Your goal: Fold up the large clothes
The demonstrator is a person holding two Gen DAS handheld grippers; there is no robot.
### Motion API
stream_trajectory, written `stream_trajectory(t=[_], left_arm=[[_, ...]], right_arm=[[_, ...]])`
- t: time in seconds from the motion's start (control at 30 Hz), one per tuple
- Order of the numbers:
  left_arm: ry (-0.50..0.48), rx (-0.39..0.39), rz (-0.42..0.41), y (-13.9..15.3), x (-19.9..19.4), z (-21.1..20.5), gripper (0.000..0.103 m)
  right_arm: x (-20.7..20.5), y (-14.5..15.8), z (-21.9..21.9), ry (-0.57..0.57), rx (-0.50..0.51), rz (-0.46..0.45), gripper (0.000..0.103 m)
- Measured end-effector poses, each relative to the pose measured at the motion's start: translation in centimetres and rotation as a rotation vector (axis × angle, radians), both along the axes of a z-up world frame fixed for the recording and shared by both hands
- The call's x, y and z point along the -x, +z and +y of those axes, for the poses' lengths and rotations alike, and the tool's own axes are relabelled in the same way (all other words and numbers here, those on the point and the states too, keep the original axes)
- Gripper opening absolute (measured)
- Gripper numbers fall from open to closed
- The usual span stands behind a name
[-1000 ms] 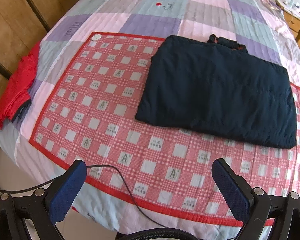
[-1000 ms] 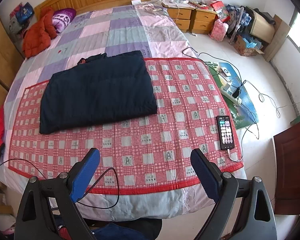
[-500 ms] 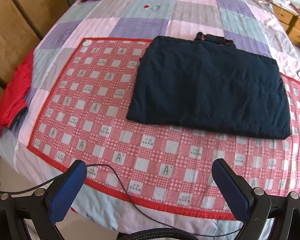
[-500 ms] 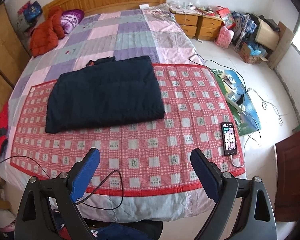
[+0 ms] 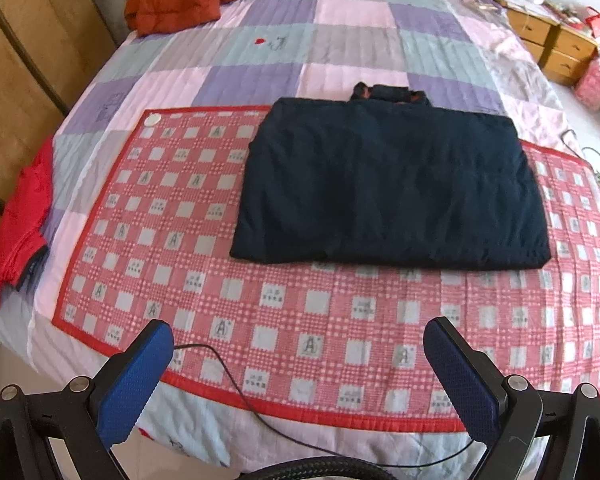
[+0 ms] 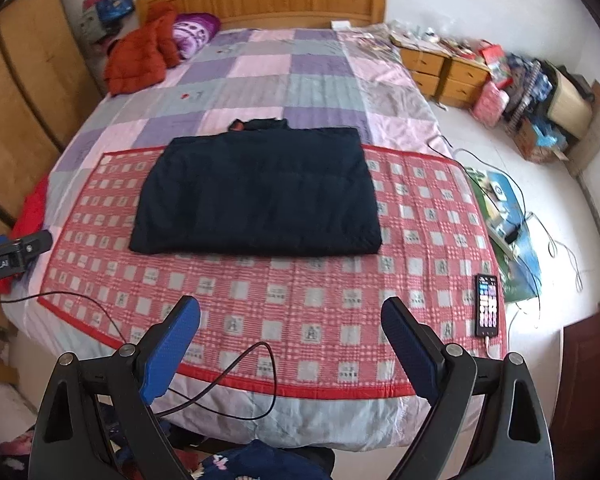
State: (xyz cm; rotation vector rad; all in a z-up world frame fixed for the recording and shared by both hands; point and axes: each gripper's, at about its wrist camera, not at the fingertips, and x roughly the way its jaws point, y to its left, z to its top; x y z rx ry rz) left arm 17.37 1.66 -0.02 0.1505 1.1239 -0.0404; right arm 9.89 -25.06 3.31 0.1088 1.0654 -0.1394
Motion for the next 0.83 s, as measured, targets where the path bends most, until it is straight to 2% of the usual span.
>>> stream_trajectory(t=[0.3,0.83], left_arm=[[-0.034,0.002,-0.030,1.4,1.3,-0.6,0.103],[-0.042,0.012,-0.069,2.4,2.0,-0.5,0.103]], right_arm=[[0.4,0.8,2.2,0.057,0.006,-0.026,0.094],[1.7,1.5,2.0,0.051,0.014,-0.040,0.094]])
